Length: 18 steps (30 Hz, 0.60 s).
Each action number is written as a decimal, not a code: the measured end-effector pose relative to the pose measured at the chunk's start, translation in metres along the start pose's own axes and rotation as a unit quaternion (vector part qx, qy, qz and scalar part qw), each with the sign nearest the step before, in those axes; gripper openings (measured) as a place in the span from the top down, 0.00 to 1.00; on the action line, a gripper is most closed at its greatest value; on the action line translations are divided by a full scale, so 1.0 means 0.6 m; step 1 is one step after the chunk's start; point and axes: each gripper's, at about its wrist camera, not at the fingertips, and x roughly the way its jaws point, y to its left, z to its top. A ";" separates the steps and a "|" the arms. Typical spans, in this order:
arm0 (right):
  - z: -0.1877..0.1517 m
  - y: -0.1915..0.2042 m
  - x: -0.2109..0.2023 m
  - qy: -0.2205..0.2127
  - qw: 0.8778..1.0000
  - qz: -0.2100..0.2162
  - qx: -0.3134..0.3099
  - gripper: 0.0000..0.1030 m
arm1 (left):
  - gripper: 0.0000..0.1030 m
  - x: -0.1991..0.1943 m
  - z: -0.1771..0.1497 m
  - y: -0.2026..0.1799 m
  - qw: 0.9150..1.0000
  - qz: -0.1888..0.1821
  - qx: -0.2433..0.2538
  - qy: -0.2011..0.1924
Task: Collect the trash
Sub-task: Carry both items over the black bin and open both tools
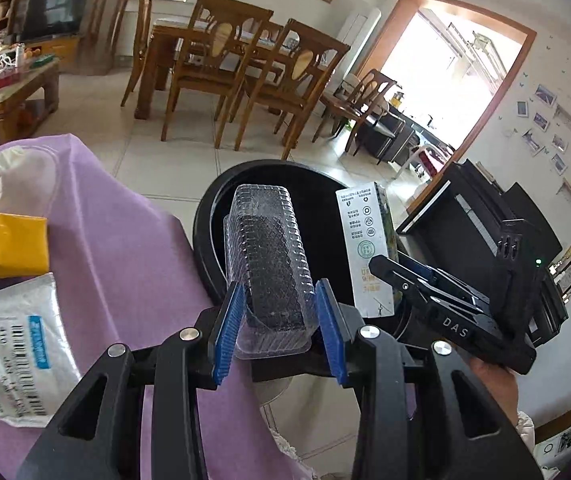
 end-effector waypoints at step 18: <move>0.016 0.088 0.018 0.024 0.999 -0.014 -0.023 0.30 | 0.19 -0.105 -0.040 0.040 0.998 0.030 0.005 -0.046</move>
